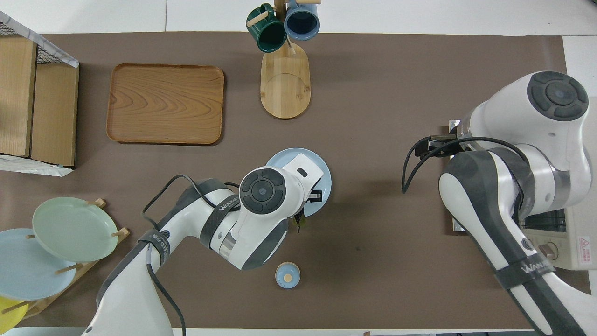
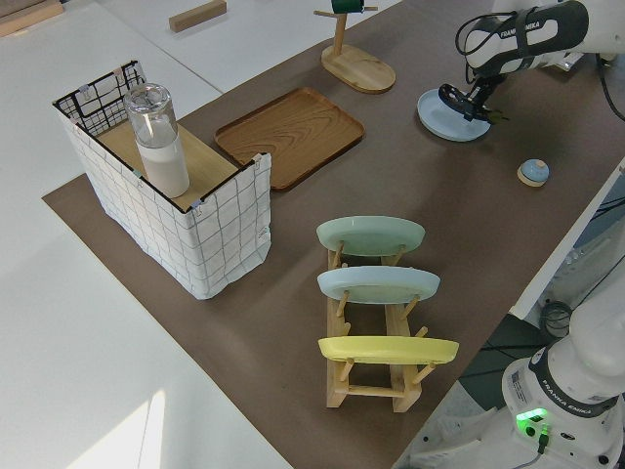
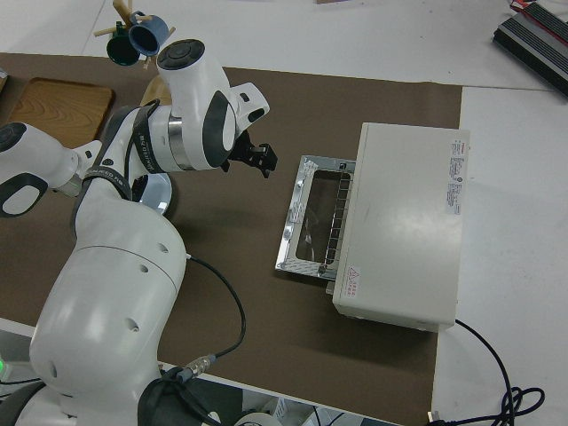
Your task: Put eggplant into oven
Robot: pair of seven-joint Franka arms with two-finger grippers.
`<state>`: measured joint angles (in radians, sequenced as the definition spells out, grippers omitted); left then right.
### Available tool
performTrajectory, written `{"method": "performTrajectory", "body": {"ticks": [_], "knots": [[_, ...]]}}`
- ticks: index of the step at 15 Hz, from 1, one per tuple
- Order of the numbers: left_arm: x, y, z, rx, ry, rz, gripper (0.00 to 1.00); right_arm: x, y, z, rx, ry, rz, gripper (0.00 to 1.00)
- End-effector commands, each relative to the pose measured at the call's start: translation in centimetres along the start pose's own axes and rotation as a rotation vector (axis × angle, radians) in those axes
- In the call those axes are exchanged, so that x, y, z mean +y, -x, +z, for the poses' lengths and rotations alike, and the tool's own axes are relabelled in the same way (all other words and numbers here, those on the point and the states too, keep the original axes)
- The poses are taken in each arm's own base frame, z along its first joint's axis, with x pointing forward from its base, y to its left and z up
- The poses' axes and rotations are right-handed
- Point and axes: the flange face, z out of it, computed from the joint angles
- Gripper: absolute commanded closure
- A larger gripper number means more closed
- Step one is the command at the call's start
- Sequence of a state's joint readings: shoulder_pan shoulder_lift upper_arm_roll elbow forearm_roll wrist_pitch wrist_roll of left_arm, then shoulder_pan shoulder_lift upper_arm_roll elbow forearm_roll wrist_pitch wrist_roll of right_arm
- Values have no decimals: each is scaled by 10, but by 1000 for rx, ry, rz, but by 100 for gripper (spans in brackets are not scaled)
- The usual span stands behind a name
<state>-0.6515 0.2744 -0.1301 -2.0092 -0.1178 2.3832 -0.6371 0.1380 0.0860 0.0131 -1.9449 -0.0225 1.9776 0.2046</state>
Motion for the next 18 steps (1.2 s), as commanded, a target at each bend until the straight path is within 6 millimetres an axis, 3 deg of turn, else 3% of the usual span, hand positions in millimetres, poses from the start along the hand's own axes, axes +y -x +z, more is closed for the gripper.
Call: {"method": "performTrajectory", "body": {"ticks": [1, 2, 5, 7, 9, 12, 14, 16, 18], "knots": [[0, 1, -1, 10, 12, -3, 92, -1, 2, 0, 5, -6, -27, 0], [0, 0, -2, 10, 12, -4, 1, -1, 2, -1, 6, -7, -27, 0], [-5, -7, -15, 18, 15, -14, 0, -2, 1, 0, 6, -8, -28, 0], [-16, -21, -39, 20, 14, -40, 0, -11, 1, -4, 13, -15, -39, 0], [-25, -37, -69, 5, 4, -52, 0, -27, 2, -5, 26, -21, -60, 0], [-61, -61, -126, -25, -17, -31, 0, -51, 5, -9, 38, -21, -91, 0], [-83, -67, -157, -43, -28, -13, 0, -98, 7, -21, 62, -30, -110, 0], [-109, -67, -188, -40, -31, 10, 0, -153, 7, -19, 81, -35, -45, 0], [-150, -70, -219, -47, -38, 44, 0, -205, 16, -13, 86, -37, -47, 0]]}}
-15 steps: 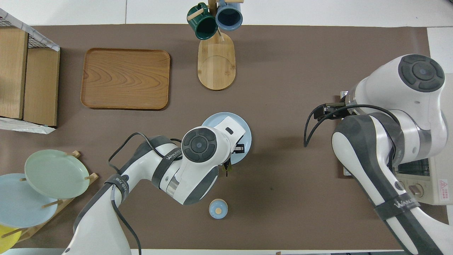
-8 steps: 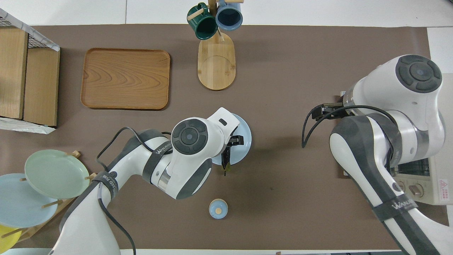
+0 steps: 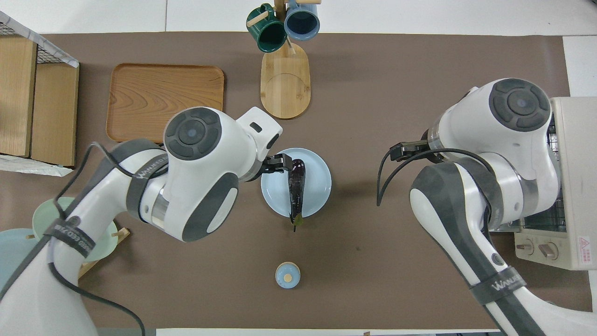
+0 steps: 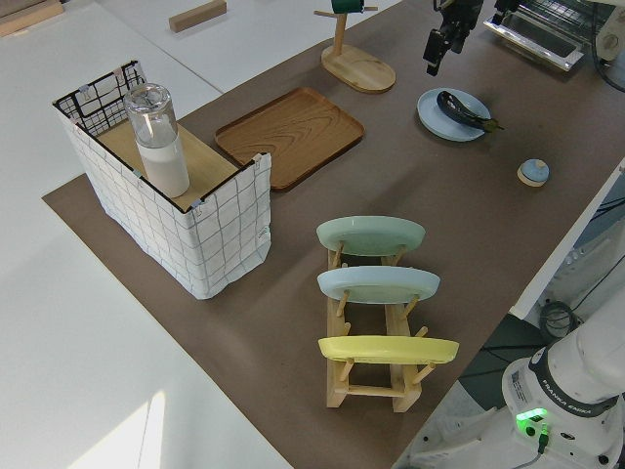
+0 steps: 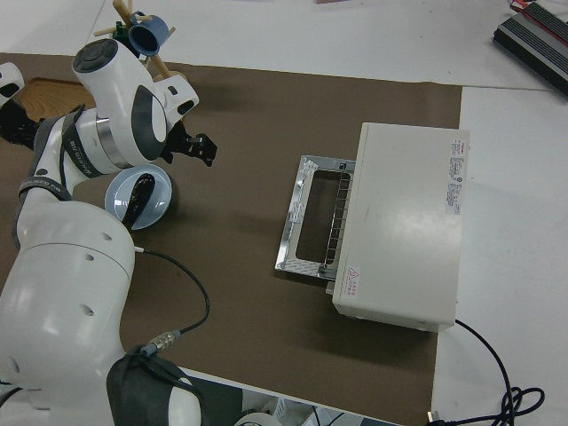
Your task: Put eggplant into oven
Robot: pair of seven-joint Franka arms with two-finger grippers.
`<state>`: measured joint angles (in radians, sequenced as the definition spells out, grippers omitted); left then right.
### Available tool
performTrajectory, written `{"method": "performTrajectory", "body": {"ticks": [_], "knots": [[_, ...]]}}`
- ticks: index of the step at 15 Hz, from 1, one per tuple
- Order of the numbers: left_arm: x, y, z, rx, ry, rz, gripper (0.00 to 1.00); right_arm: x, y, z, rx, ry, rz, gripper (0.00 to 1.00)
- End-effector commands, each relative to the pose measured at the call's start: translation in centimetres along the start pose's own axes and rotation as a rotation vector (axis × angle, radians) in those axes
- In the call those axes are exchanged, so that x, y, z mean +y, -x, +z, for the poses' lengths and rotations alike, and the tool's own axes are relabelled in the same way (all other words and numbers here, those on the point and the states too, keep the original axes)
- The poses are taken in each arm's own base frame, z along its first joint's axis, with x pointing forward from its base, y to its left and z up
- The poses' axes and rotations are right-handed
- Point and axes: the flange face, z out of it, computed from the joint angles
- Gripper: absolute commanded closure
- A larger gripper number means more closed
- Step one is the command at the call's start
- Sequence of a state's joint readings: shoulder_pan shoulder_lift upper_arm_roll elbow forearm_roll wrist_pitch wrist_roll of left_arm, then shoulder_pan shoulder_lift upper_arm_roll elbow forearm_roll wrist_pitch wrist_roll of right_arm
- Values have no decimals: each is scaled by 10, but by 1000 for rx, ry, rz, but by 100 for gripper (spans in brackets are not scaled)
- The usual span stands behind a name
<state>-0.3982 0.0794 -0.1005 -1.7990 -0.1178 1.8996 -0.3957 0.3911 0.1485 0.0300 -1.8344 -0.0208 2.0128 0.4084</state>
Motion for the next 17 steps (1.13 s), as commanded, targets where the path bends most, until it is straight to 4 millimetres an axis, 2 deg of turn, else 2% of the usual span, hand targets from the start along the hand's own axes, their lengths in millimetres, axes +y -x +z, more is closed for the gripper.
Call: {"method": "performTrajectory", "body": {"ticks": [1, 3, 5, 7, 9, 11, 13, 15, 16, 17], "knots": [[-57, 6, -40, -24, -8, 62, 0, -75, -5, 17, 9, -11, 32, 0], [-101, 8, -61, -36, -26, 109, 0, -139, -7, 37, 28, 3, 23, 0], [-132, 11, -78, -28, -68, 141, 0, -190, 11, 72, 43, 14, -1, 0], [-156, 18, -92, -32, -97, 147, 0, -208, 23, 95, 68, -7, 0, 0], [-162, 26, -101, -29, -129, 145, 0, -214, 30, 100, 65, -14, -8, 0], [-164, 30, -106, -44, -137, 140, 0, -226, 52, 119, 80, -44, -34, 0], [-168, 35, -113, -85, -141, 95, 0, -230, 68, 136, 97, -65, -50, 10], [-165, 31, -134, -90, -140, 75, 0, -249, 86, 149, 90, -60, -90, 20], [-163, 27, -143, -90, -138, 74, 0, -250, 89, 151, 88, -51, -99, 22], [-159, 23, -149, -92, -136, 80, 0, -248, 89, 153, 85, -45, -103, 30]]}}
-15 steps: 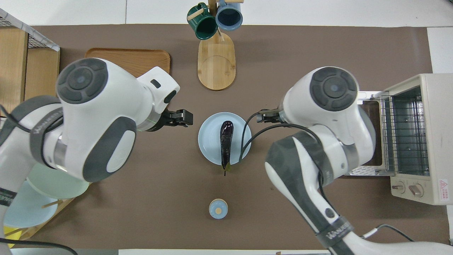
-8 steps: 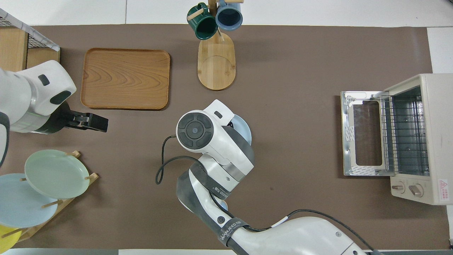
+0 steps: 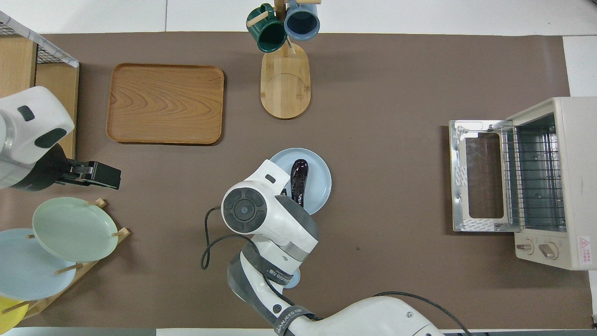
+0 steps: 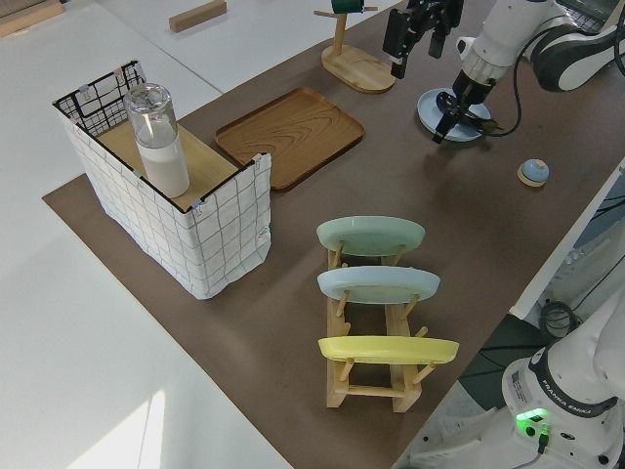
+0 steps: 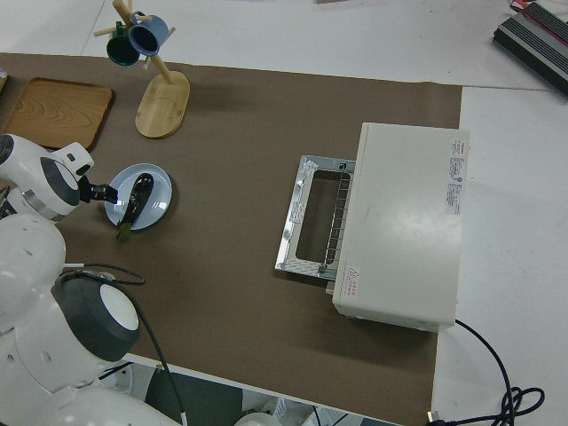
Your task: Put eggplant into oven
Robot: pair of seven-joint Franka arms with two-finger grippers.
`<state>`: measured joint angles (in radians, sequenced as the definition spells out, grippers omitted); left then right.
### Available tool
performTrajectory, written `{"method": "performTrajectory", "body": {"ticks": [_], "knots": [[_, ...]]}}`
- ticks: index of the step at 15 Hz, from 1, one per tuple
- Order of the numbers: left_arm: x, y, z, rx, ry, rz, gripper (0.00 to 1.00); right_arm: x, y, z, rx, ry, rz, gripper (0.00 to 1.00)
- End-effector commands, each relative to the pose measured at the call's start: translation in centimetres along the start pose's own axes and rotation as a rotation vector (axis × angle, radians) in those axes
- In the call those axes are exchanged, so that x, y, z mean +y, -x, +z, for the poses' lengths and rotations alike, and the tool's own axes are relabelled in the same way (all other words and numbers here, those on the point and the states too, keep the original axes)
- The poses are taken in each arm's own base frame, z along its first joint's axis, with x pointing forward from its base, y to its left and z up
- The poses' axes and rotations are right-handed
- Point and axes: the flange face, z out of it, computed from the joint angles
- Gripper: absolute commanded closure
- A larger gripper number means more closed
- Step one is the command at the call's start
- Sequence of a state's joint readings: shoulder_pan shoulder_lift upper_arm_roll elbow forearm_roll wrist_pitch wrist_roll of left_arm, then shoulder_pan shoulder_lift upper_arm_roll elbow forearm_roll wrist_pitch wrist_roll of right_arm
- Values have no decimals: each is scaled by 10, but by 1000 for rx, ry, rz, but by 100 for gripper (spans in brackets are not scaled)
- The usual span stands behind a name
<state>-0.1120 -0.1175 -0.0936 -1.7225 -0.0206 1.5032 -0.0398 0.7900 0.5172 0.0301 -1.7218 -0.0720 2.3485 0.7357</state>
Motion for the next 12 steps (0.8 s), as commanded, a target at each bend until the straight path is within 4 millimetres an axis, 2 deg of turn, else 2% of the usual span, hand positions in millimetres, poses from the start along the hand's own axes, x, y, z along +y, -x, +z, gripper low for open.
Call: {"method": "performTrajectory", "body": {"ticks": [1, 3, 6, 7, 10, 12], "knots": [[1, -11, -23, -9, -13, -14, 0, 4, 5, 5, 10, 9, -3, 49], [-3, -13, -24, 3, -10, -20, 0, 4, 6, 3, 0, 26, -8, 99], [-9, -14, -15, 4, 4, -34, 0, 6, 7, 4, 11, 79, -57, 100], [-9, -13, -11, -5, 3, -34, 0, 8, 5, -2, 7, 124, -80, 100], [-13, -15, -10, -8, 7, -40, 0, 13, -14, -44, -17, 301, -115, 100], [-10, -17, -18, 6, 32, -41, 0, 28, -14, -65, -51, 396, -163, 100]]}}
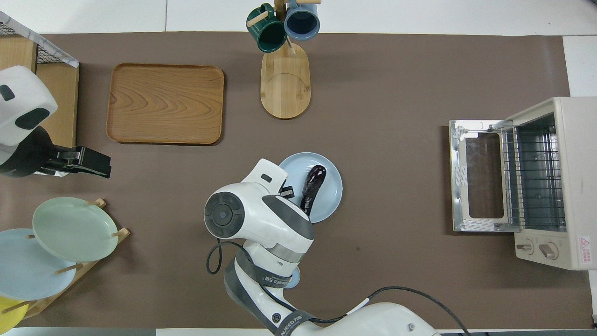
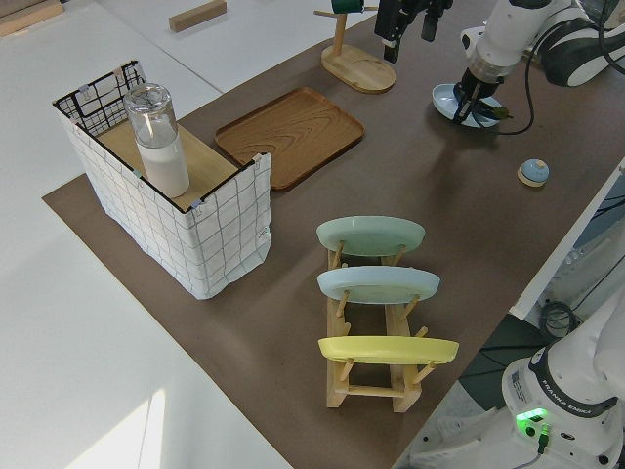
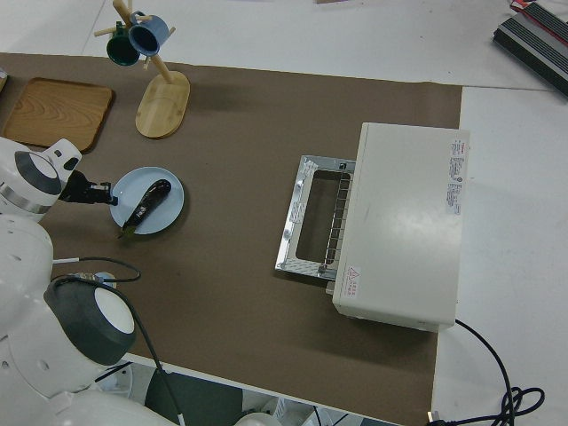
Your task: Put eggplant into oven
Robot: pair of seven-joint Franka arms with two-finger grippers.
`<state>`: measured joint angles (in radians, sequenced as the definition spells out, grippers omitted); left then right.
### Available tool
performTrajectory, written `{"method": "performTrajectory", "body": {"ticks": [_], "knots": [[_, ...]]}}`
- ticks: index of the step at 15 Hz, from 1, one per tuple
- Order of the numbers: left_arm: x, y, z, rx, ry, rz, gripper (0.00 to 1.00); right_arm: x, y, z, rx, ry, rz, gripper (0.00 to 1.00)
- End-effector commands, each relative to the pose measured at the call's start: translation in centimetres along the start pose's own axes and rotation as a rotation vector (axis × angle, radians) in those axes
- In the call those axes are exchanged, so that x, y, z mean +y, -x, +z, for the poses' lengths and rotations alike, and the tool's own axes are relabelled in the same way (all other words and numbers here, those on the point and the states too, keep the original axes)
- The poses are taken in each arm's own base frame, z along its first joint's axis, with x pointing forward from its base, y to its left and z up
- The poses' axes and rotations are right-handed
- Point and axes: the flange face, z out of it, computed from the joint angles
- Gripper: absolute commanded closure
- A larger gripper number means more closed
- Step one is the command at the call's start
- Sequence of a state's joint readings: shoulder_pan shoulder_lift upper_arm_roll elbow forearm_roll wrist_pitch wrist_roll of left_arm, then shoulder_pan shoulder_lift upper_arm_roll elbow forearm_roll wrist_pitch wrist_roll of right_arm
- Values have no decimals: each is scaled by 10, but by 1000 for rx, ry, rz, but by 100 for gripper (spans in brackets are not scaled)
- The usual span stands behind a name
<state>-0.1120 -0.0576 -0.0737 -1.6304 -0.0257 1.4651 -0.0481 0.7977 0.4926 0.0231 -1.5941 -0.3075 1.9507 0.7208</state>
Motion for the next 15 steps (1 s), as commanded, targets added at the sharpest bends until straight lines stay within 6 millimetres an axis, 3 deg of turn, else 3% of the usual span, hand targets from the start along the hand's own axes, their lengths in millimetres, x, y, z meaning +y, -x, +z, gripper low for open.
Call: {"method": "performTrajectory", "body": {"ticks": [1, 4, 6, 8, 12, 15], "knots": [[-1, -5, -6, 7, 26, -19, 0, 37, -1, -35, -12, 76, -40, 100], [-2, -4, -8, 4, 25, -21, 0, 136, 6, -41, -51, 81, 15, 100], [-2, -2, -7, 2, 24, -19, 0, 218, 24, -34, -90, 76, 21, 100], [-1, -2, -7, 2, 24, -18, 0, 281, 46, -28, -105, 60, 6, 100], [0, -1, -7, 4, 22, -16, 0, 373, 68, -8, -147, 41, 9, 100], [-1, -2, -7, 9, 22, -18, 0, 418, 91, 12, -132, -15, -5, 100]]}}
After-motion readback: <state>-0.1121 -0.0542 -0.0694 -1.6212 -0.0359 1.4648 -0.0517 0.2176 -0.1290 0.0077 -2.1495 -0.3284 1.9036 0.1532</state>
